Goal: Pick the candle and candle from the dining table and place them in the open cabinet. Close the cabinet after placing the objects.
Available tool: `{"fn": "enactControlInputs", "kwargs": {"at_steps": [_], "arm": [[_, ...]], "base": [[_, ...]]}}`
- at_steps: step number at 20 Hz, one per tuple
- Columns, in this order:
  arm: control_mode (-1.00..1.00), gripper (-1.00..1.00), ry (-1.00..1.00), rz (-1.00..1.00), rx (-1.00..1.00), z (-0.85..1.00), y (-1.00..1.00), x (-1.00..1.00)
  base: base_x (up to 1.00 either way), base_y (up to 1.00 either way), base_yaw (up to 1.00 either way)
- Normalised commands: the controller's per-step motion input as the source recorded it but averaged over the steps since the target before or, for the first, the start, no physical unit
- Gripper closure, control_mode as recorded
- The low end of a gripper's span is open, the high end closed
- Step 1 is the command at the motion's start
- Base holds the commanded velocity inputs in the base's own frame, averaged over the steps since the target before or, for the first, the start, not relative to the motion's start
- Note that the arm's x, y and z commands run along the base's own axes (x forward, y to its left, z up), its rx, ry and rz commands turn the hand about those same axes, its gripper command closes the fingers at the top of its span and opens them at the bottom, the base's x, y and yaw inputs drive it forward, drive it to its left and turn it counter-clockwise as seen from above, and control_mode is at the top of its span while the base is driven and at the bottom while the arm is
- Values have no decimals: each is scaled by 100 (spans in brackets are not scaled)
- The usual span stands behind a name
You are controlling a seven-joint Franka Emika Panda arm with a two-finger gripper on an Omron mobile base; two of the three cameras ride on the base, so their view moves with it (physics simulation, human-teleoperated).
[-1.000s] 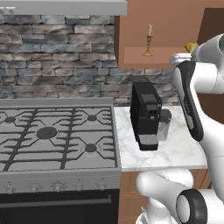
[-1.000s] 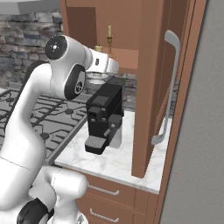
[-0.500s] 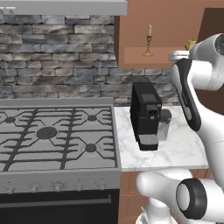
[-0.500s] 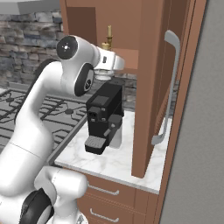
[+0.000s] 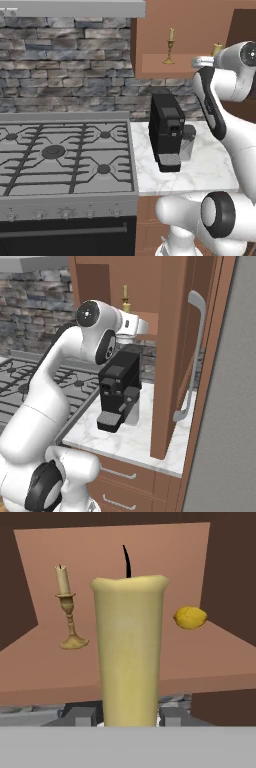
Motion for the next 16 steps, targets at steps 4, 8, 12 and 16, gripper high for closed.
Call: {"fn": "enactControlInputs", "kwargs": {"at_steps": [4,8,12,16], "arm": [[-100,100,-1,0,0,0,-10,36],[-100,100,-4,0,0,0,-5,35],[-100,100,-6,0,0,0,-3,34],[-100,100,-8,0,0,0,-2,32]], "base": [[0,0,0],[0,0,0],[0,0,0],[0,0,0]]}}
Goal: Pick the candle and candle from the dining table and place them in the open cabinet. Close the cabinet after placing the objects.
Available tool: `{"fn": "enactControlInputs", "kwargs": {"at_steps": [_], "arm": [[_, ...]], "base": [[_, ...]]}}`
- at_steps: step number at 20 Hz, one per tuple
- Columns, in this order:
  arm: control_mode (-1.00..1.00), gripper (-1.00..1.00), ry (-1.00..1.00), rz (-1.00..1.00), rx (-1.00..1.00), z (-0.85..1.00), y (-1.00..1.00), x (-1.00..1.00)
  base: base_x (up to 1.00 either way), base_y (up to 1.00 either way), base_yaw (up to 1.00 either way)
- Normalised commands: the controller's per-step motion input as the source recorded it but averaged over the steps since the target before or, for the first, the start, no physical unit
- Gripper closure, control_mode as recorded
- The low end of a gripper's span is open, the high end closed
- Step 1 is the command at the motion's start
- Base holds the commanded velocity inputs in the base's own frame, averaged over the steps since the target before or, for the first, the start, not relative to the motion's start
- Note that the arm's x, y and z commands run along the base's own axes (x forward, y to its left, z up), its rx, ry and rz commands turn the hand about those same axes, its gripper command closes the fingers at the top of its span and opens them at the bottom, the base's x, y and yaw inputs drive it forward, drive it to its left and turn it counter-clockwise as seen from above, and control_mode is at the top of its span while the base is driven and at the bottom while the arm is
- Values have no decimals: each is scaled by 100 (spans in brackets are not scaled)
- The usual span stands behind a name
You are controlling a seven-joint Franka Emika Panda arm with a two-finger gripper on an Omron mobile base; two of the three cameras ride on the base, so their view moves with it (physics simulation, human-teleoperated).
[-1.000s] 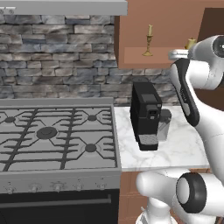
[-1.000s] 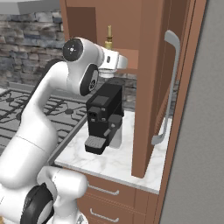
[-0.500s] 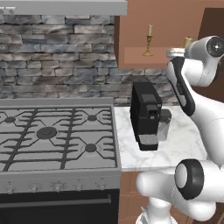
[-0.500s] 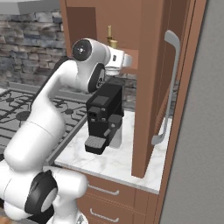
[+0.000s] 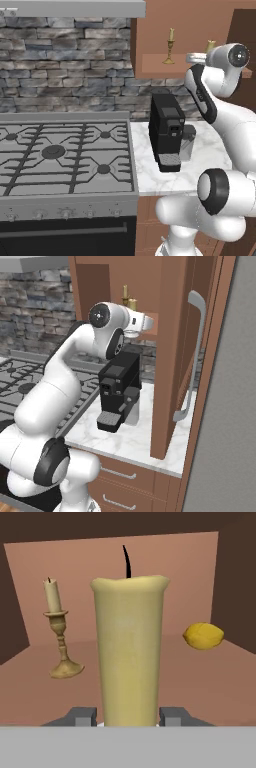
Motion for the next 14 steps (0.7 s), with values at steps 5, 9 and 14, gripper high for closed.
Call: {"fn": "enactControlInputs", "kwargs": {"at_steps": [5,9,14], "arm": [[-100,100,0,0,0,0,-1,36],[-100,100,-1,0,0,0,-1,38],[-100,100,0,0,0,0,-4,38]], "base": [[0,0,0],[0,0,0],[0,0,0]]}}
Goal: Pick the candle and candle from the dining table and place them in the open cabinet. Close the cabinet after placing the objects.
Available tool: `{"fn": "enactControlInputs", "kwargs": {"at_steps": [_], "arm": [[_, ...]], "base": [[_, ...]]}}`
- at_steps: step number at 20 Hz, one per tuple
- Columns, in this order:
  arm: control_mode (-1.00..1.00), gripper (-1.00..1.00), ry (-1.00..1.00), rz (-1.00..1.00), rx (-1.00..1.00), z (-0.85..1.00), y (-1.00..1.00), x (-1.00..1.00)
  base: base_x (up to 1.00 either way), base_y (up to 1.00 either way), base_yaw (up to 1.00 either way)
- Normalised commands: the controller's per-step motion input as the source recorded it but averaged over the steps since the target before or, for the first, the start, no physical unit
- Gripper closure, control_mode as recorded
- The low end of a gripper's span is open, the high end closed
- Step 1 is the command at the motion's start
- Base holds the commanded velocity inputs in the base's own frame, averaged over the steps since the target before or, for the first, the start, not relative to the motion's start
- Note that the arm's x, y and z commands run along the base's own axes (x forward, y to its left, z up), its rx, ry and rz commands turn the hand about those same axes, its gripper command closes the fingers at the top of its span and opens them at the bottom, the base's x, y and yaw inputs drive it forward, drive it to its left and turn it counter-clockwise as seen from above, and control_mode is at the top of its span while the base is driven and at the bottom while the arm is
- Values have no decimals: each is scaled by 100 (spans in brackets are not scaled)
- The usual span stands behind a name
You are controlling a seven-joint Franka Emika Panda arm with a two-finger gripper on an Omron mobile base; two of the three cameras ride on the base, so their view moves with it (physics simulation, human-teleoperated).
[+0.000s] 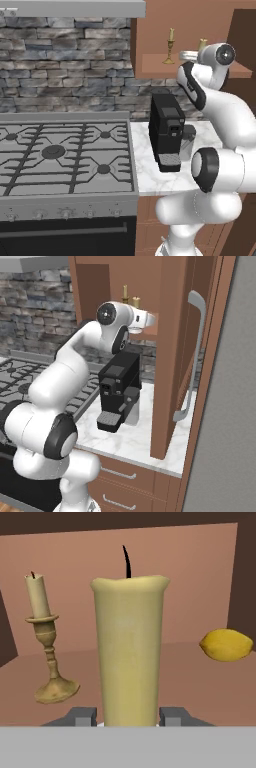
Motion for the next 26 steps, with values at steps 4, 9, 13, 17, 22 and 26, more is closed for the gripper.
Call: {"fn": "enactControlInputs", "kwargs": {"at_steps": [4,9,13,17,22,26], "arm": [[-100,100,0,0,0,-1,-6,33],[-100,100,0,0,0,-4,-7,32],[-100,100,0,0,0,-4,-11,30],[-100,100,0,0,0,-6,-16,22],[-100,100,0,0,0,-8,-19,19],[-100,100,0,0,-4,-13,-16,17]], "base": [[0,0,0],[0,0,0],[0,0,0],[0,0,0],[0,0,0],[0,0,0]]}}
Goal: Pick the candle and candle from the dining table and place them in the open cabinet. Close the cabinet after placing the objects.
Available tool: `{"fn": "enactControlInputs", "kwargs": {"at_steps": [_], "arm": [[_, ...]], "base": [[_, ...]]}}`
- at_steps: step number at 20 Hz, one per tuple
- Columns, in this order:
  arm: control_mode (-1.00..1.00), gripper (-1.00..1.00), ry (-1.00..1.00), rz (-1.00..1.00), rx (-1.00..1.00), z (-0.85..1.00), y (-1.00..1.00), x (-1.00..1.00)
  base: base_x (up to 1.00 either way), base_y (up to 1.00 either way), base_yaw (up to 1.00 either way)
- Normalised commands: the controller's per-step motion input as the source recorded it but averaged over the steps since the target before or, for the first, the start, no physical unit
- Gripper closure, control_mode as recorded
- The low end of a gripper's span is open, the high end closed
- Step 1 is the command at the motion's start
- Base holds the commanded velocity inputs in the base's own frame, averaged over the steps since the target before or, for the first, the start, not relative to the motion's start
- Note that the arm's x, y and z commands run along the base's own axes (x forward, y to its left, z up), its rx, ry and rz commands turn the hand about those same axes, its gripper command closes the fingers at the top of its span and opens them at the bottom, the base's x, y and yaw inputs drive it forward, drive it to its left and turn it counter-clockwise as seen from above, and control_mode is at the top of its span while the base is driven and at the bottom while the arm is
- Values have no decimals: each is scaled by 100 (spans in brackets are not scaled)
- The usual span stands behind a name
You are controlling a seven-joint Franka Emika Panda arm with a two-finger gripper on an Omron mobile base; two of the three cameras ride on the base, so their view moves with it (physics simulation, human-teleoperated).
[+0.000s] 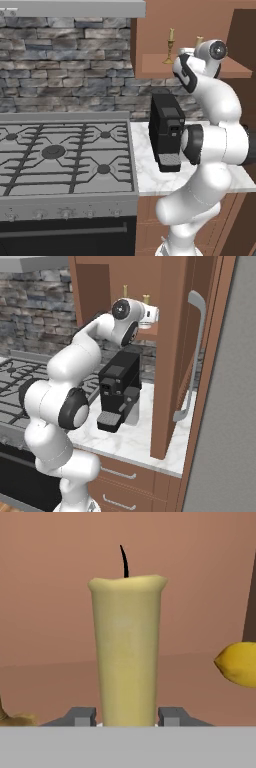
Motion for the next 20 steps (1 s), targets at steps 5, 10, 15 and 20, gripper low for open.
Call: {"fn": "enactControlInputs", "kwargs": {"at_steps": [5,10,15,20], "arm": [[-100,100,0,4,-6,-14,-12,20],[-100,100,0,5,-5,-16,-11,20],[-100,100,0,6,-3,-19,-10,18],[-100,100,0,4,-1,-19,-11,15]], "base": [[0,0,0],[0,0,0],[0,0,0],[0,0,0]]}}
